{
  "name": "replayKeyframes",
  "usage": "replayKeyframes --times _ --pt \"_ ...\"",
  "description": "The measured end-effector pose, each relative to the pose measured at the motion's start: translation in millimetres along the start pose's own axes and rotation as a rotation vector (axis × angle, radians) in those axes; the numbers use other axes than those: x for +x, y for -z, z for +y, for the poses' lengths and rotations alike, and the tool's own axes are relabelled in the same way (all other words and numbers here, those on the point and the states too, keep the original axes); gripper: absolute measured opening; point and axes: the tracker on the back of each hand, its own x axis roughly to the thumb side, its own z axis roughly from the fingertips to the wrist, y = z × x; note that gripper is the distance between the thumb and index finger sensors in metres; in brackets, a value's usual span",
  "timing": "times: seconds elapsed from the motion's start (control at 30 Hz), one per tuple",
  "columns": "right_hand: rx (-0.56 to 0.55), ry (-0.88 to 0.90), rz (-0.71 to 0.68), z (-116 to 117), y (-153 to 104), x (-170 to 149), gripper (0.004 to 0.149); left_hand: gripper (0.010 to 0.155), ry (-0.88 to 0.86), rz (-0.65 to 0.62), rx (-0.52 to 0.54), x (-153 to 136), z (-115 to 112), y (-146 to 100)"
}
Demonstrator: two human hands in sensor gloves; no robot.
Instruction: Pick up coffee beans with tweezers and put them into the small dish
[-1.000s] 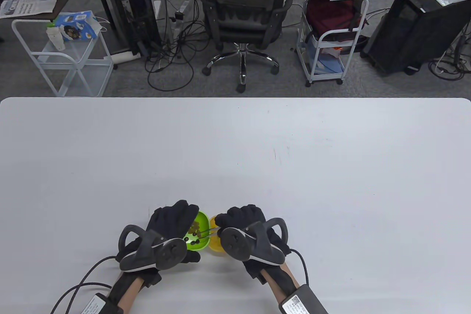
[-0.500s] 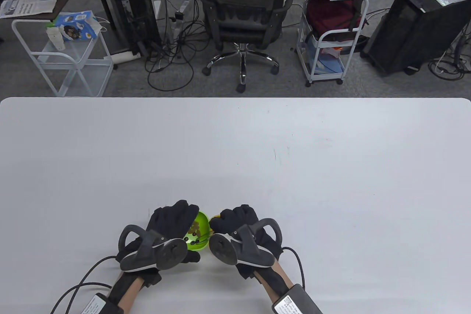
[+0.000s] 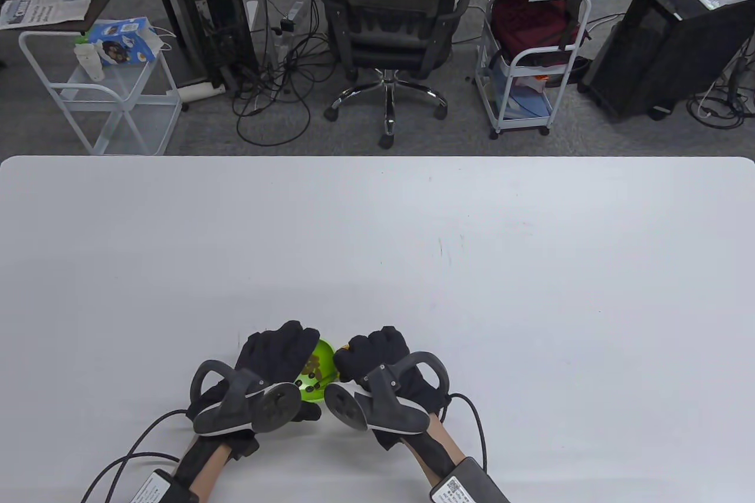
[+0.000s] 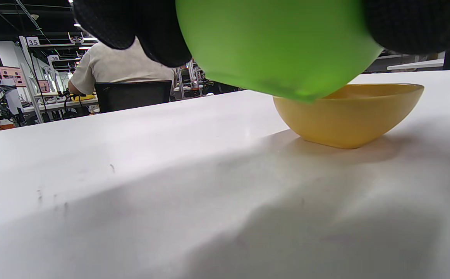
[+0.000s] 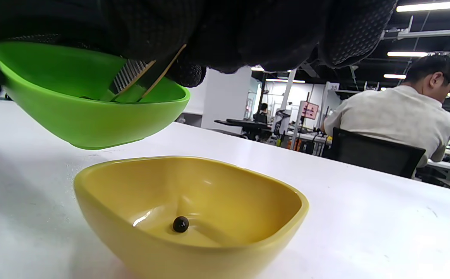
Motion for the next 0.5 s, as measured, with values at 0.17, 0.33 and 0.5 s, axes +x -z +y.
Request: replayKeyframes --times 0.17,0.33,0.5 --pt "0.006 -0.018 0.002 0.0 0.4 1.6 0.041 0.110 -0.002 0.000 0.002 0.0 0.2 0.0" --pt "0.011 0.001 0.011 0.9 0.9 -0.6 0.041 0.110 -0.003 0.000 0.005 0.1 0.1 -0.1" --pt "0.019 0.016 0.019 1.3 1.1 -3.1 0.041 0.110 -0.003 0.001 0.007 -0.3 0.2 -0.3"
